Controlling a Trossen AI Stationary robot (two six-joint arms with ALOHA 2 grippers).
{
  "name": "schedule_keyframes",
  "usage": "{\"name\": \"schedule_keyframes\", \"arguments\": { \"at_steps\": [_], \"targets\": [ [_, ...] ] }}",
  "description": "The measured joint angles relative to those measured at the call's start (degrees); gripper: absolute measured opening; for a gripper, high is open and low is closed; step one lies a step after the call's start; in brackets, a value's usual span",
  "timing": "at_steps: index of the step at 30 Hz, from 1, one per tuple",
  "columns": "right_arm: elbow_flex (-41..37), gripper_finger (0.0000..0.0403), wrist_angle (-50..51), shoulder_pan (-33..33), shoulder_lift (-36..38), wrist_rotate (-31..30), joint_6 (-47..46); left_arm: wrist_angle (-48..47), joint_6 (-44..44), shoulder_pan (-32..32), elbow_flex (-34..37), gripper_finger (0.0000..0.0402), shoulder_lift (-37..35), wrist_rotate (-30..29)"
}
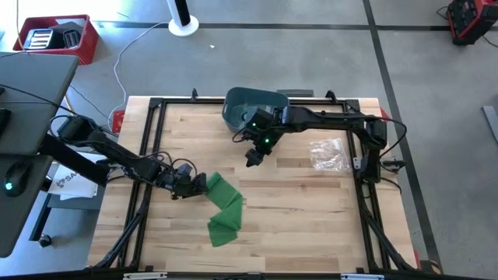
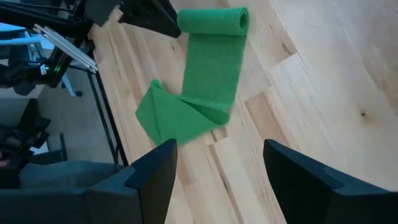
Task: Roll bandage
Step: Roll the green bandage
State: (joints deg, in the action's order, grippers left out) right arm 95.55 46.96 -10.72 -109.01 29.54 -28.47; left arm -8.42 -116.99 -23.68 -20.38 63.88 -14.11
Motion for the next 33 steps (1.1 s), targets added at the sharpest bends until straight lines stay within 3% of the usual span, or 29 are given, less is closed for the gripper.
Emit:
{"name": "schedule_keyframes", "arguments": {
  "at_steps": [8,13,33],
  "targets": [
    [0.0,0.0232,0.37,0.17,0.09,0.55,0.09,1.13,-0.9,-0.02,-0.02,0.0163,5.36,-1.05],
    [0.0,0.0232,0.82,0.26,0.11,0.72,0.05,2.6,1.95,0.0,-0.02,0.0161,5.72,-5.27],
    [0.0,0.0232,3.08,1.66,0.13,0.74,-0.02,3.3,5.12,0.02,-0.02,0.016,8.57,-9.51]
  ]
}}
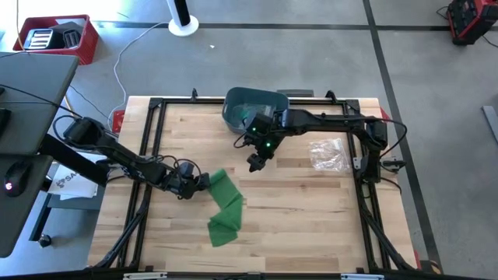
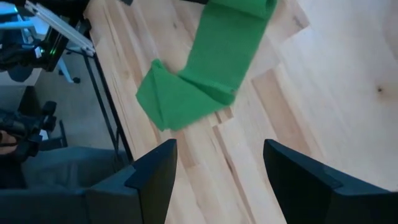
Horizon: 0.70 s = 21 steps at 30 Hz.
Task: Roll bandage
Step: Roll the green bandage
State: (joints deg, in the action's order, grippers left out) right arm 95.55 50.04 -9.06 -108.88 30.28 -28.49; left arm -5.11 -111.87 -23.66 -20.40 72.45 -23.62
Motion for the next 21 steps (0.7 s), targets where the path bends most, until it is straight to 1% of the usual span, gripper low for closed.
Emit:
{"name": "schedule_keyframes", "arguments": {
  "at_steps": [2,6,9,16,21],
  "targets": [
    [0.0,0.0232,-0.02,0.43,0.0,0.0,0.0,1.39,0.02,0.0,0.0,0.016,0.57,0.5],
    [0.0,0.0232,0.15,1.22,0.0,-0.02,0.0,1.96,-0.24,-0.28,0.0,0.016,0.05,4.02],
    [0.0,0.0232,0.49,1.82,0.02,-0.03,0.0,1.9,-0.58,-1.03,0.0,0.016,-1.09,4.54],
    [0.0,0.0232,0.59,2.38,0.02,-0.04,0.04,1.65,-1.98,-0.66,-0.02,0.016,-2.08,1.25],
    [0.0,0.0232,0.61,2.38,0.02,-0.07,0.14,1.91,-2.04,0.43,-0.02,0.016,-2.08,2.09]
  ]
}}
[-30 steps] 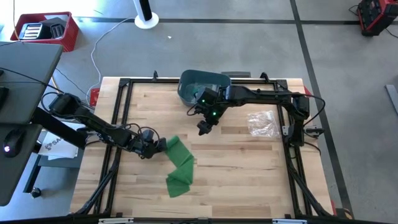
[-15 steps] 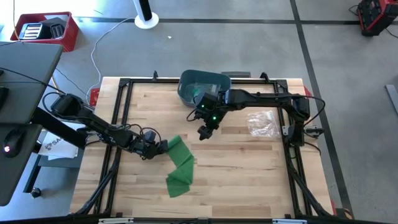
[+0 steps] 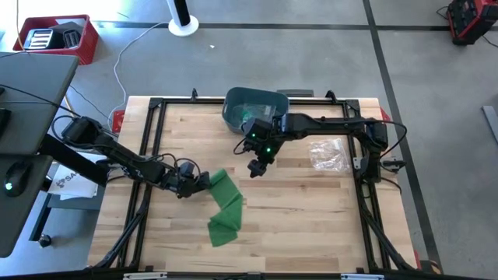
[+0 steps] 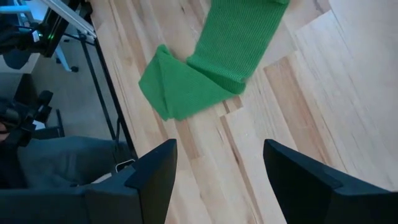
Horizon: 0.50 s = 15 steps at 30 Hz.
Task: Roll bandage
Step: Roll the green bandage
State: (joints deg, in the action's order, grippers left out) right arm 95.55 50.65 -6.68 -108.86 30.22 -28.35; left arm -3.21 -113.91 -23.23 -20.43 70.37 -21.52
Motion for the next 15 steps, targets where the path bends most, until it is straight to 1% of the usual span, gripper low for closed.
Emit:
{"name": "schedule_keyframes", "arguments": {
  "at_steps": [4,8,15],
  "targets": [
    [0.0,0.0232,0.02,0.0,0.0,0.0,0.08,-0.08,0.01,0.03,0.0,0.016,0.0,1.24],
    [0.0,0.0232,0.04,0.0,0.0,-0.02,0.08,-0.11,0.28,0.03,0.0,0.016,0.0,-0.02],
    [0.0,0.0232,0.06,0.0,0.0,-0.04,0.08,-1.46,1.57,0.83,-0.02,0.016,1.38,-0.55]
  ]
}}
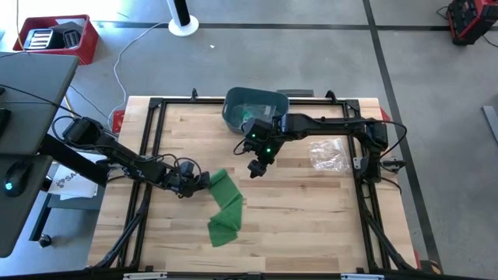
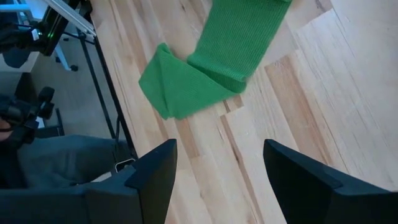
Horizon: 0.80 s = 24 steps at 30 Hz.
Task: Roll bandage
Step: Roll the green bandage
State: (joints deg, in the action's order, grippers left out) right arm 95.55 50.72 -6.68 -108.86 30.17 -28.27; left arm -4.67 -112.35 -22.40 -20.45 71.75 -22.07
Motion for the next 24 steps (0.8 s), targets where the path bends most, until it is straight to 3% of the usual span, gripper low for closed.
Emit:
{"name": "schedule_keyframes", "arguments": {
  "at_steps": [24],
  "targets": [
    [0.0,0.0232,0.37,0.0,0.0,-0.02,0.07,2.33,1.08,0.34,0.0,0.016,-0.09,-2.81]
  ]
}}
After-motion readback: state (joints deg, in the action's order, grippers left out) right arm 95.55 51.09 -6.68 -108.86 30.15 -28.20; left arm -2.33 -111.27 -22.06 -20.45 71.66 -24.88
